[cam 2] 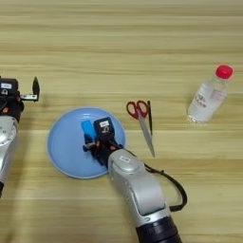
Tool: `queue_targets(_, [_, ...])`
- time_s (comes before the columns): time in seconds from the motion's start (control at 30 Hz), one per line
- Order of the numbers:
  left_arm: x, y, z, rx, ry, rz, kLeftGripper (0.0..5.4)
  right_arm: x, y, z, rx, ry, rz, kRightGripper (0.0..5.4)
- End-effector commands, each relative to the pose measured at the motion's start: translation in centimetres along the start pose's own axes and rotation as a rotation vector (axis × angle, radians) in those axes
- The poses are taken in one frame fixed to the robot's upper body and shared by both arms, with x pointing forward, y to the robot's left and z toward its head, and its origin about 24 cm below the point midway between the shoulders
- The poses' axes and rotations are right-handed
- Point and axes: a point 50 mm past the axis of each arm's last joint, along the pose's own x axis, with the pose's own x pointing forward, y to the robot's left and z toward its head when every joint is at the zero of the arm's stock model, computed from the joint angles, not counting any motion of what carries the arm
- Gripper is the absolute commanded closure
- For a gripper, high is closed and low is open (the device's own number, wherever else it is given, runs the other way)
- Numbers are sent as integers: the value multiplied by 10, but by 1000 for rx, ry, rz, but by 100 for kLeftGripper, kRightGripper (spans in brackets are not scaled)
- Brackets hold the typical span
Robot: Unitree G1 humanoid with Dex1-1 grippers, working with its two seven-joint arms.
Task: Move the objects on the table
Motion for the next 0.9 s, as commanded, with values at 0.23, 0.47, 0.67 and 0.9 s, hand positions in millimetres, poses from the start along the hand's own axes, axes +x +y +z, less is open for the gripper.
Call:
queue_targets(0.23, [-1,2,-2,5,17,3,0,-3,5,15,-34,-129,31,257])
queue_targets(0.47, [-2,1,-2,6,17,3,0,-7,7,24,-66,-207,41,174])
queue_targets(0.67, [-2,1,-2,6,17,3,0,-9,-2,34,-111,-274,-3,112])
queue_targets(0.9, [-1,0,-2,4,14,3,0,-10,-32,51,-164,-368,-98,16])
